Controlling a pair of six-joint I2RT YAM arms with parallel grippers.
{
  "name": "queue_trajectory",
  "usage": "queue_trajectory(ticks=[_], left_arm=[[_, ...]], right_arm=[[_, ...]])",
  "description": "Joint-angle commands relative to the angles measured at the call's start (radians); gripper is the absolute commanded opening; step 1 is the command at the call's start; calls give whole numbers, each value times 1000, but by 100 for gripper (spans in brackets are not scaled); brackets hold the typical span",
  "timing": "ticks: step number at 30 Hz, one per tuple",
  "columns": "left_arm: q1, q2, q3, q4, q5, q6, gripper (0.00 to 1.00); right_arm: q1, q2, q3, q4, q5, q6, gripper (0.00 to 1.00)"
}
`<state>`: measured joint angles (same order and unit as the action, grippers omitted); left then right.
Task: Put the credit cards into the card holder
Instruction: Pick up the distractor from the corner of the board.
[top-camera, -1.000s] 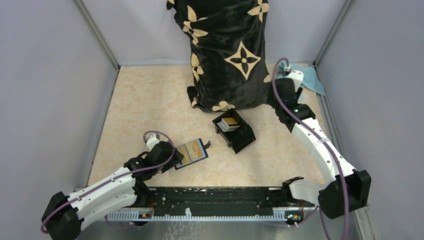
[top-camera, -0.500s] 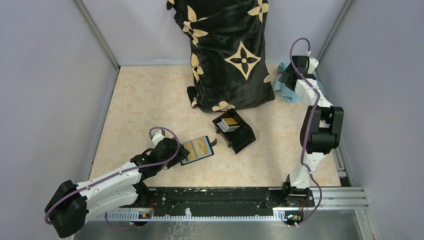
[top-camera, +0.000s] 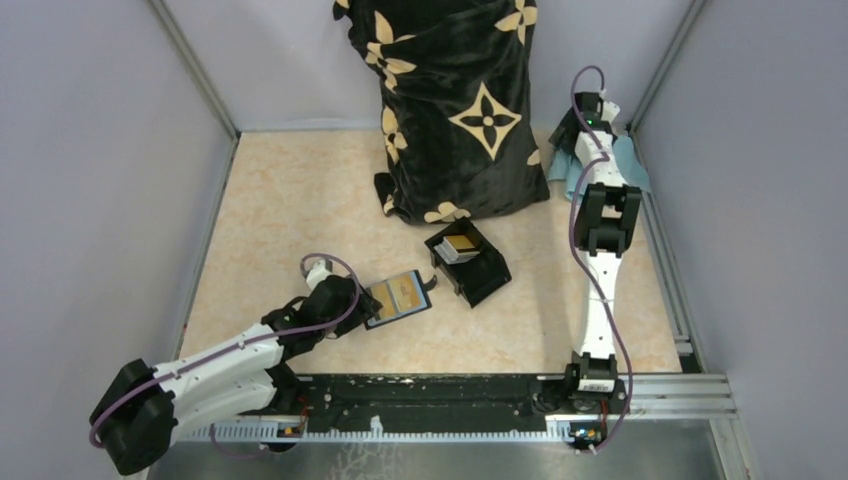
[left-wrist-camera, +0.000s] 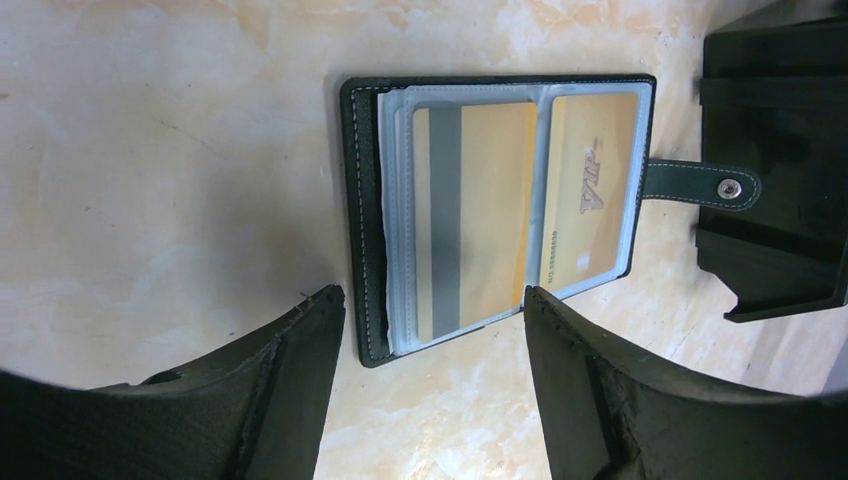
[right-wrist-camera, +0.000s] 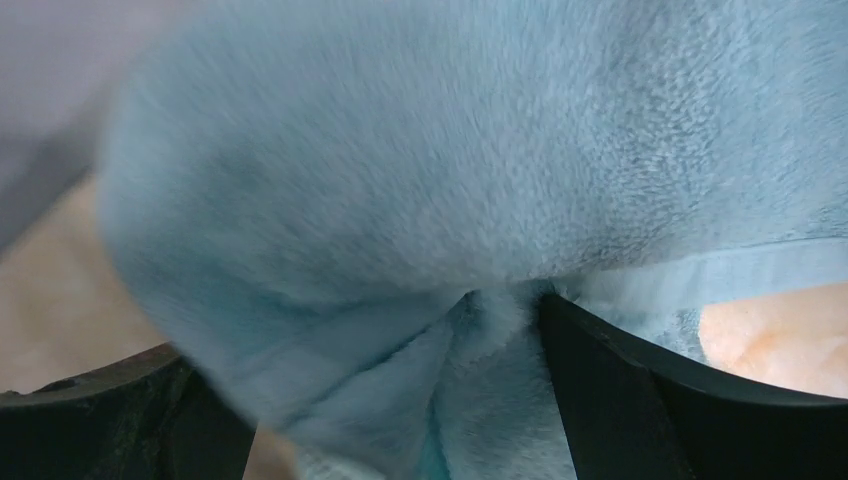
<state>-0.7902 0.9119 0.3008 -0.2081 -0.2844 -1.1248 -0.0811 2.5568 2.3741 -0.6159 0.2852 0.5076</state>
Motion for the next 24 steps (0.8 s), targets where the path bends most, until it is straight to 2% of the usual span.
queue_trajectory(ticks=[1,4,6,7,10,11,12,16,20,24], left_arm=[[-4,-16,-2,-171,-6,18,74],[-4,-39,4,-181,-17,20,74],[-4,-42,10,-180,-17,22,74],[-4,-41,15,-181,-17,24,74],[-4,-45,21,-186,-21,24,75],[-4,-54,23,-187,-26,23,75],[-4,-61,23,-188,-32,25,75],[-4,-93,28,-194,-62,30,75],[-5,-110,41,-202,-86,30,75],[-6,-128,54,-200,-108,35,76]], right_arm=[[-20,91,99,-164,14,10,99],[-26,91,51,-172,-27,15,97],[-27,88,26,-174,-55,13,85],[-26,83,-2,-168,-82,9,72],[-29,56,-66,-155,-154,20,18],[-29,27,-108,-128,-183,23,7],[-29,-4,-150,-105,-189,24,0],[-28,-234,-404,42,-182,24,0],[-23,-557,-695,231,-176,33,0],[42,-881,-874,292,-140,17,0]])
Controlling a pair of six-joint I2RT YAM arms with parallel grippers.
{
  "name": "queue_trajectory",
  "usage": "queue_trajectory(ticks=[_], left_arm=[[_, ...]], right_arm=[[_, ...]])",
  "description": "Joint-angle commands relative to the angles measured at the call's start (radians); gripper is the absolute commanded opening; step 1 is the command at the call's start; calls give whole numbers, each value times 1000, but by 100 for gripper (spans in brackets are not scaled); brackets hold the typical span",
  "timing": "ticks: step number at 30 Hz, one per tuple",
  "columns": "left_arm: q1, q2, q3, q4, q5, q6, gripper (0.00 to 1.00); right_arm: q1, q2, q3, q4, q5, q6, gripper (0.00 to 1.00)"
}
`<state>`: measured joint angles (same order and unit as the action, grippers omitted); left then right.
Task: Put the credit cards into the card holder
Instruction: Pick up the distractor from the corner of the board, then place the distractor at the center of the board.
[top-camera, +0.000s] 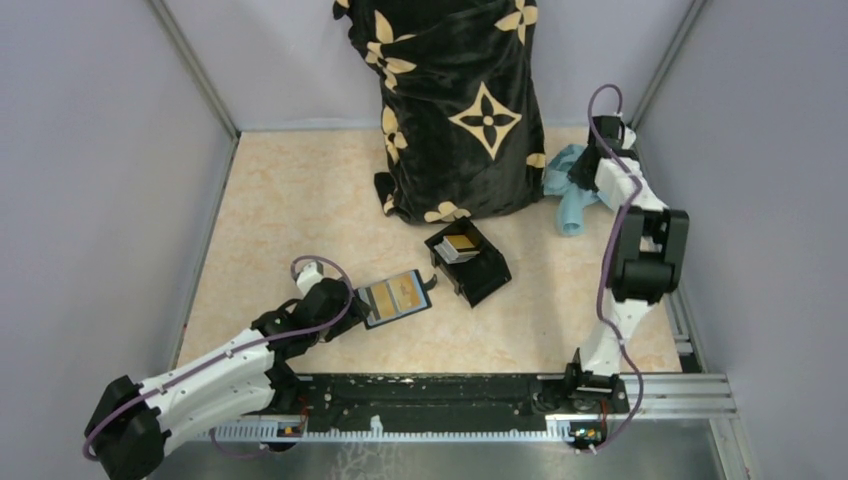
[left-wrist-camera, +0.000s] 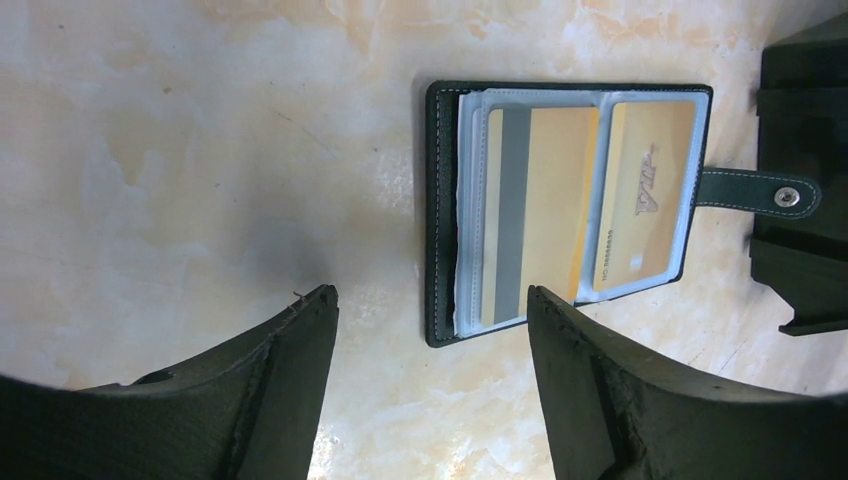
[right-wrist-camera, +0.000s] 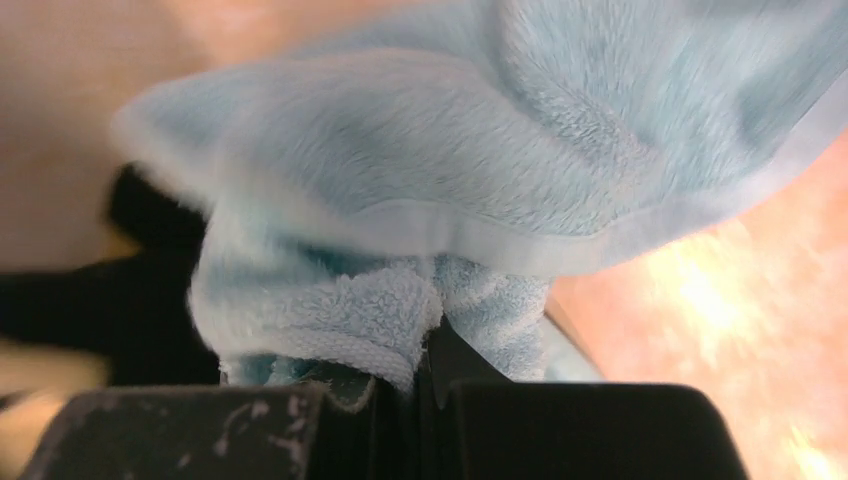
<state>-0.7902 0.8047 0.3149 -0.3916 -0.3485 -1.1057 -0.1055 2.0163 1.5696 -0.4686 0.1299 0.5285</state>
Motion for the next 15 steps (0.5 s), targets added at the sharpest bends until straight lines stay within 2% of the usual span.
queue_trajectory(ticks=[1,5,8,12,15], left_arm=[[-6,-22,44,-18,-49,19,76],[-6,-30,57,-17,-61,24,76],[-6,-37,51,-18,-62,16,76],[-7,-60,27,-11,-65,-2,76],[-6,-87,10,-10,-78,-14,76]], right_arm=[[95,-416,-92,142,31,-12,0],[254,-657,-193,167,85,-51,0],[396,-754,-211,190,65,-78,0],[591,-706,-148,202,12,-116,0],[713,-555,-67,233,-50,-147,0]])
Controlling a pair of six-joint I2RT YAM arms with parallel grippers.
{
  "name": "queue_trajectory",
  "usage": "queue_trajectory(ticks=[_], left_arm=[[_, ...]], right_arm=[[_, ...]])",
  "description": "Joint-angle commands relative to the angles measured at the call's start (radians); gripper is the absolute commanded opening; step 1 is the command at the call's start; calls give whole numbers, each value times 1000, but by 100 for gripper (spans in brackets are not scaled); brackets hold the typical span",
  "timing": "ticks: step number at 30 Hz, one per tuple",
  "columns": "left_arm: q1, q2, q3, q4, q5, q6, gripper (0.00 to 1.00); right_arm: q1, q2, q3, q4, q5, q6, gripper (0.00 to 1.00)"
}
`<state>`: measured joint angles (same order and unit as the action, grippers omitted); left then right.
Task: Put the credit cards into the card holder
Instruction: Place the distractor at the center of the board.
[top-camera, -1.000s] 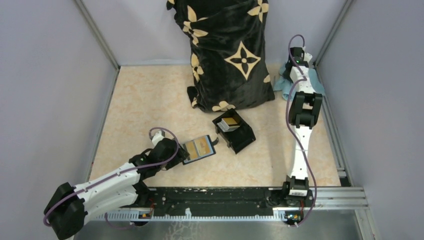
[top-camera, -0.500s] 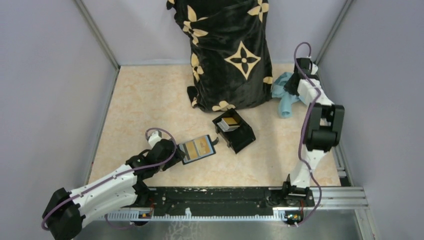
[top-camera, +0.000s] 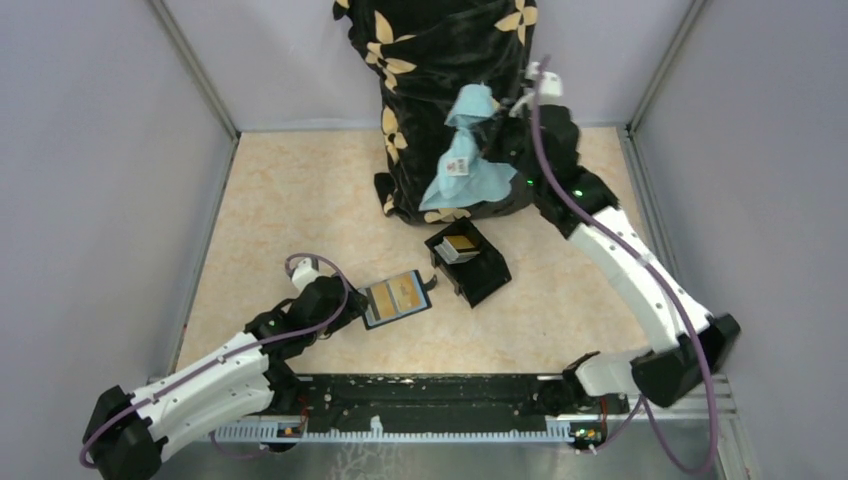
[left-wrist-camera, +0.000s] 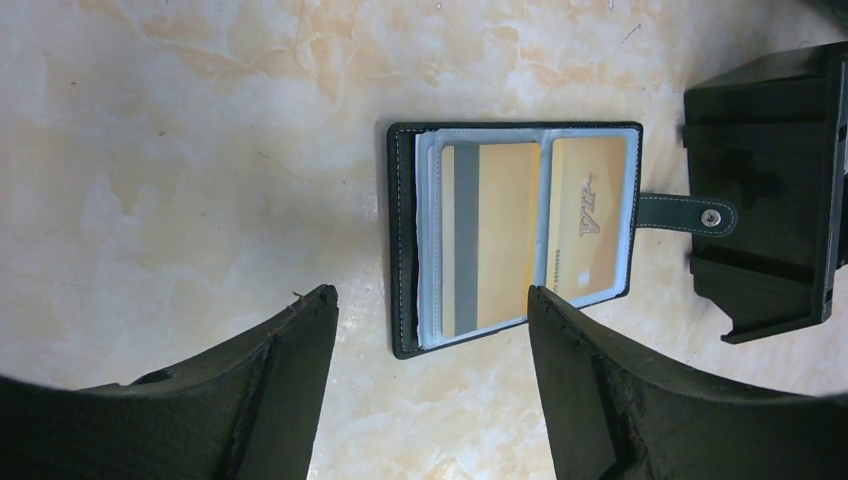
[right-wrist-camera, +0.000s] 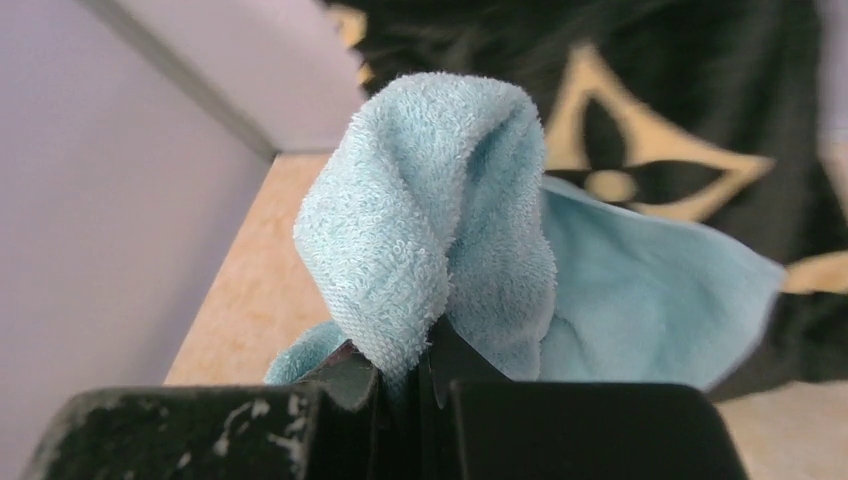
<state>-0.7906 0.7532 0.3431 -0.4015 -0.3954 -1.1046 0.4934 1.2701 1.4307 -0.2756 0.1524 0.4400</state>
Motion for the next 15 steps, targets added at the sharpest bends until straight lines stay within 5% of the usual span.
queue_trajectory(ticks=[1,6,11,12,15], left_arm=[[-6,-45,-20,0,-36,-18,76],[-7,-58,-6,-1,-73,-25,76],[-7,-27,20,2,-97,-27,76],[-7,-22,24,7,-99,-27,76],[-7,-9,27,13,-96,-24,76]], right_arm=[[159,256,118,38,-74,-81,0],[333,669,595,-51,-98,-165,0],[348,1217,1417,-279,-204,-151,0],[342,1261,1430,-249,-202,-139,16],[317,1170,1069,-60,-244,-81,80]])
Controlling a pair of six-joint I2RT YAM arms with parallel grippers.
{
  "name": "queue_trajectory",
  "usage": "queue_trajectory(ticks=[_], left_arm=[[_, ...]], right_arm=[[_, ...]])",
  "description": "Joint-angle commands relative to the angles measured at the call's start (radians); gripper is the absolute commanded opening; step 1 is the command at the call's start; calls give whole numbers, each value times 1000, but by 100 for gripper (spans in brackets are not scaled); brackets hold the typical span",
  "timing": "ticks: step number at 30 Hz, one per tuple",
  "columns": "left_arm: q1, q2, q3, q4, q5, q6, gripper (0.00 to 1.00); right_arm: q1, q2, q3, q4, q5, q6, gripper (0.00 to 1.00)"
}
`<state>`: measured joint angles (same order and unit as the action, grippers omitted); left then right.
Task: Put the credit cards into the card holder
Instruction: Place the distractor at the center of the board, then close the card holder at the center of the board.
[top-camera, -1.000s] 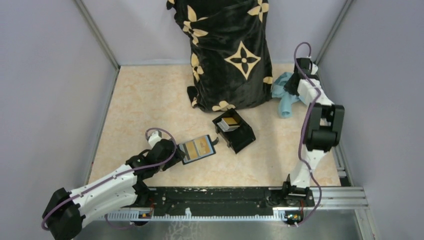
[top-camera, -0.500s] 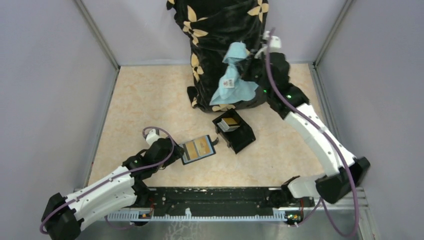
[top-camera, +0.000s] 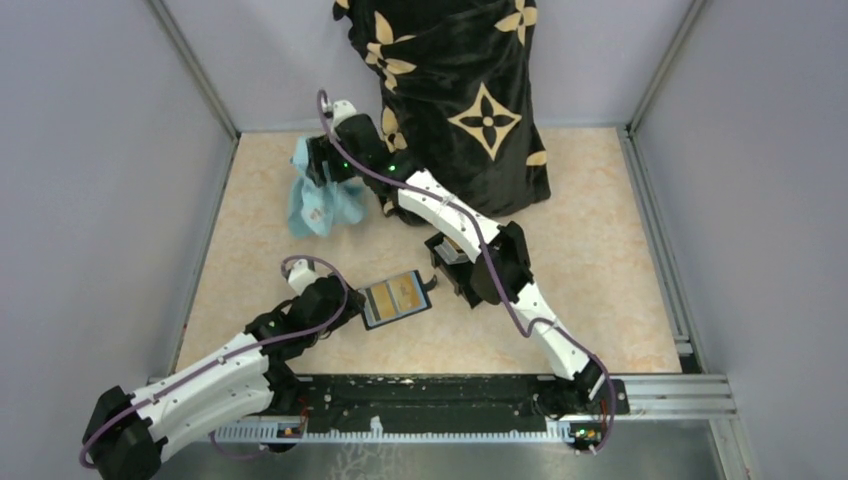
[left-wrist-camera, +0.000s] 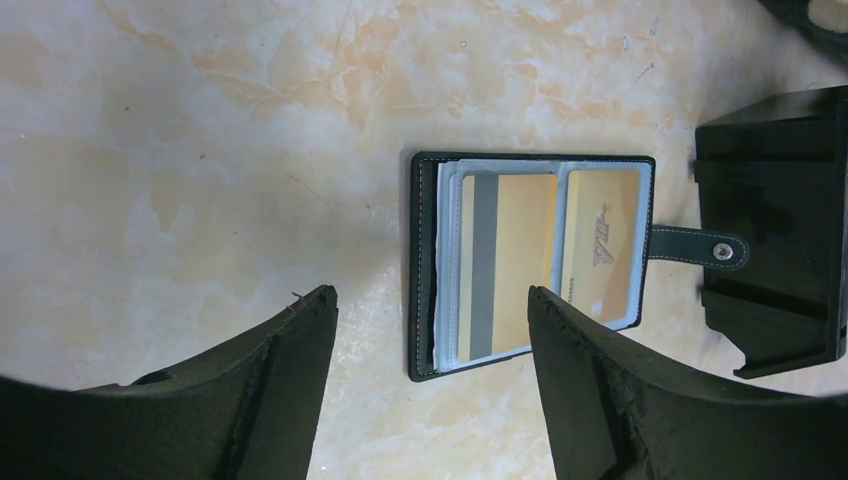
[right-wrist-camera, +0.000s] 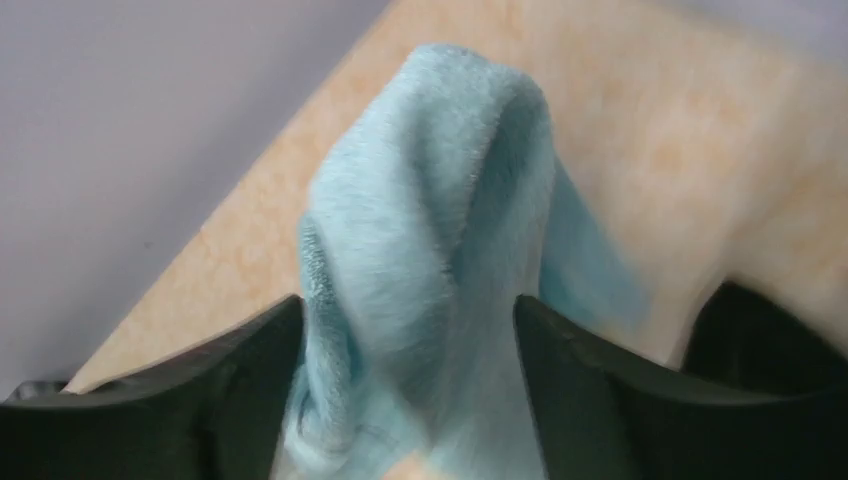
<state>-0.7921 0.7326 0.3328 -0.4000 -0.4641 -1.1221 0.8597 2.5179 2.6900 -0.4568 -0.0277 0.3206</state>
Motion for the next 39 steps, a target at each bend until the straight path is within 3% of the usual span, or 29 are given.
queue_trajectory(ticks=[1,4,10,23,26,33,39], left_arm=[[-6,17,36,13,-26,-9,76],[-5,23,25,17,-19,-13,77],[-6,15,19,29,-13,-15,77],[-6,34,28,30,2,7,76],[-7,47,29,41,9,11,76],[-7,75,36,53,8,18,74],[-7,92,32,63,14,17,73]], right_arm=[[-57,-116,-281,151,-75,51,89],[-59,-147,-347,101,-64,26,99],[-37,-395,-643,195,7,-63,99],[-20,-936,-1213,128,172,-82,96],[-15,-1022,-1340,129,165,-74,88],[53,-1095,-1512,96,139,-63,55],[96,-1125,-1672,134,156,41,47]])
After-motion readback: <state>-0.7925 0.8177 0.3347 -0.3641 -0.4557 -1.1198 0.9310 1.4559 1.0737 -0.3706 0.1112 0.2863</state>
